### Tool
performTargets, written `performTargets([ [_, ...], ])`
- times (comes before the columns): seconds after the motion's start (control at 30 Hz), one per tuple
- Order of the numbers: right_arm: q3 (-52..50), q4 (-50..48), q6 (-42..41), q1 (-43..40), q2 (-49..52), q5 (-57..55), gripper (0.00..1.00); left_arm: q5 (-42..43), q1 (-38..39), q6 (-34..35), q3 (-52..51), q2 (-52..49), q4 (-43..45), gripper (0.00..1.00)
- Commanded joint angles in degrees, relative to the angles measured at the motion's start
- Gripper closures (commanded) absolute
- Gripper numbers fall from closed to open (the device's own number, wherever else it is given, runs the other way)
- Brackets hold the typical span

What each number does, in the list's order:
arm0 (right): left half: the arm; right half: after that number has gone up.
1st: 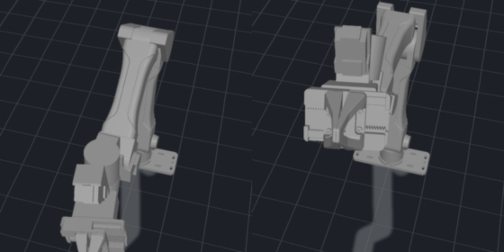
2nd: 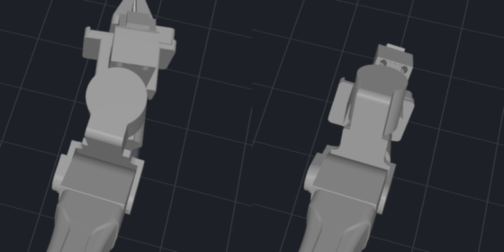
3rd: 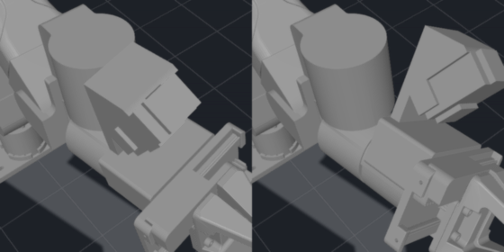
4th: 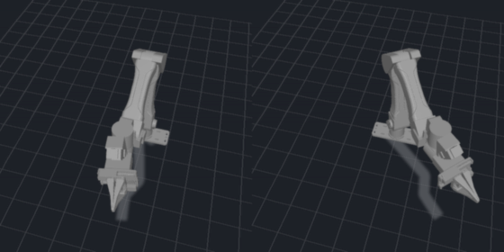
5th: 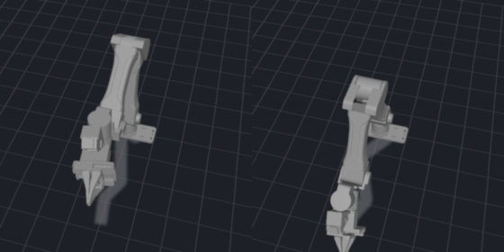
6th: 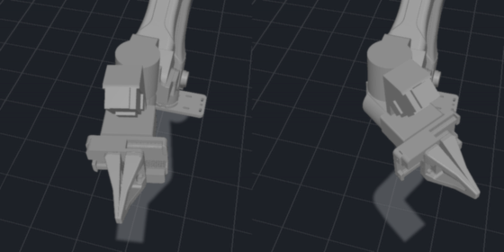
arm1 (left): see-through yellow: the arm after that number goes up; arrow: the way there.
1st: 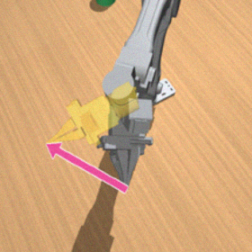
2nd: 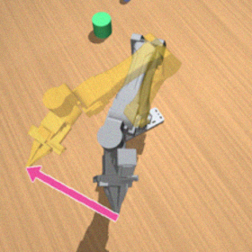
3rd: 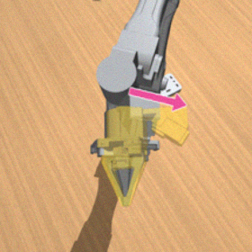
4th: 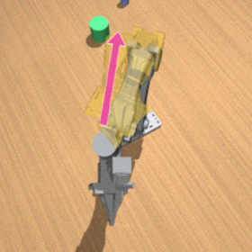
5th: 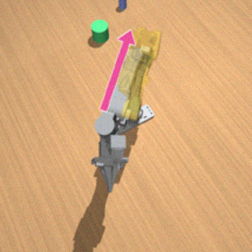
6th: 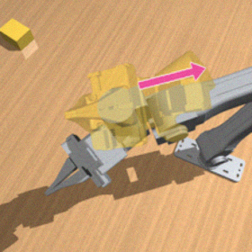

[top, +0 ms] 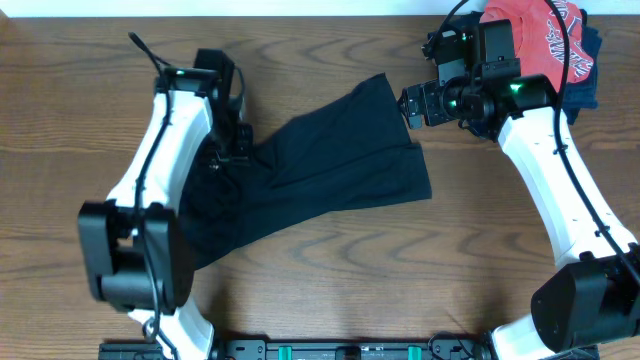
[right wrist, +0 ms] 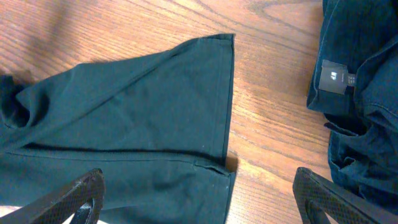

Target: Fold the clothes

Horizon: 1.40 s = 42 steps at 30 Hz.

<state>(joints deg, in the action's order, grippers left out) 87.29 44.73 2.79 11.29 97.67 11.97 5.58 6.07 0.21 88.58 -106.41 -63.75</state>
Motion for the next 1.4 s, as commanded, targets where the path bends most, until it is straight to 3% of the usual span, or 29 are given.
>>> performTargets([
  [0.0,1.09,-0.15,0.72,0.35,0.5,-0.11,0.05,-0.55,-0.26,-2.12,0.2,-1.11,2.01,0.47],
  [0.43,1.09,0.7,0.72,0.35,0.5,-0.13,0.05,-0.44,-0.26,-8.0,-0.37,-11.19,10.64,0.47],
  [0.73,1.09,0.68,0.72,0.35,0.5,-0.13,0.05,-0.02,-0.26,-8.59,-0.37,-12.72,12.68,0.46],
  [0.9,1.09,0.66,0.74,0.35,0.5,-0.13,0.05,6.64,-0.24,-10.49,-0.39,-13.42,12.24,0.46],
  [1.1,1.09,0.98,0.74,0.35,0.5,-0.13,0.05,6.86,-0.66,-6.49,-0.5,-13.62,9.75,0.47],
  [1.23,1.09,1.11,0.74,0.35,0.5,-0.13,0.06,6.88,-1.29,-2.6,-0.5,-13.62,8.57,0.6],
  [1.37,1.09,0.87,0.74,0.35,0.5,-0.13,0.05,6.86,-1.4,-2.01,-0.48,-13.62,8.79,0.81],
])
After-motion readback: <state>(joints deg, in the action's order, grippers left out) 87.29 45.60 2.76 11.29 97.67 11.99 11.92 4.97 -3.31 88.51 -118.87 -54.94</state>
